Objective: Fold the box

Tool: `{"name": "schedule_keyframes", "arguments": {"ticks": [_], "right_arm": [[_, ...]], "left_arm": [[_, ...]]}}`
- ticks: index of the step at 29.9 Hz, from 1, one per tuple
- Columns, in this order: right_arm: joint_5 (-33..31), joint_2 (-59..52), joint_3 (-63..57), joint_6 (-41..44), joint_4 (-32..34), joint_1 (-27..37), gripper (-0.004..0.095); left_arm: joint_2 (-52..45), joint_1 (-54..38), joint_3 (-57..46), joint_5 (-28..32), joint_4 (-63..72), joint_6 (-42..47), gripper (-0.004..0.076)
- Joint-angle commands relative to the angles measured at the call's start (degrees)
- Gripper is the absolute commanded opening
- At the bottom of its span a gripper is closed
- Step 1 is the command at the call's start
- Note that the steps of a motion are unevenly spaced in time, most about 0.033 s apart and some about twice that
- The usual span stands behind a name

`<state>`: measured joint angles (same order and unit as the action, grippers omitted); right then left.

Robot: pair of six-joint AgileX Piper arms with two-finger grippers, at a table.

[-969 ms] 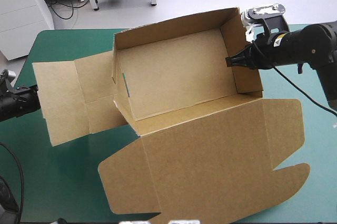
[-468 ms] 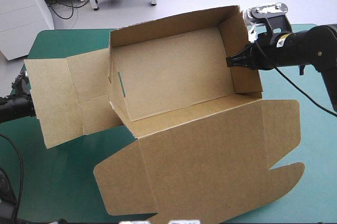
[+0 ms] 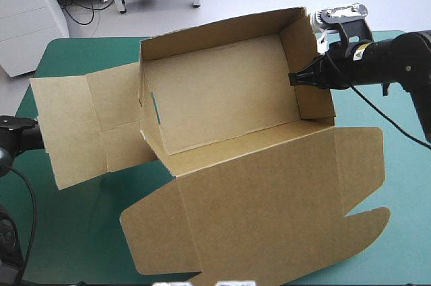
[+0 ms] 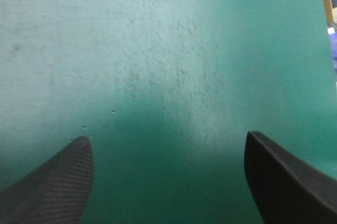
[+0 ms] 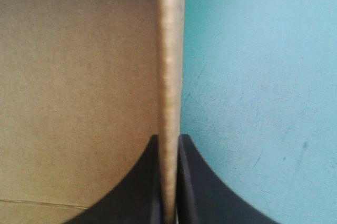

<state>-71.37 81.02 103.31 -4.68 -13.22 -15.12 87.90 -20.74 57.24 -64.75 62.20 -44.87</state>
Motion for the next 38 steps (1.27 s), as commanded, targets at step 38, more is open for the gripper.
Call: {"name": "schedule_keyframes", "arguments": {"ticks": [38], "right_arm": [[6.56,6.89,1.61,5.82,6.11,0.21,-0.0022]], "left_arm": [[-8.75,15.34,11.84,-10.04,22.21,7.77,0.0557]]}}
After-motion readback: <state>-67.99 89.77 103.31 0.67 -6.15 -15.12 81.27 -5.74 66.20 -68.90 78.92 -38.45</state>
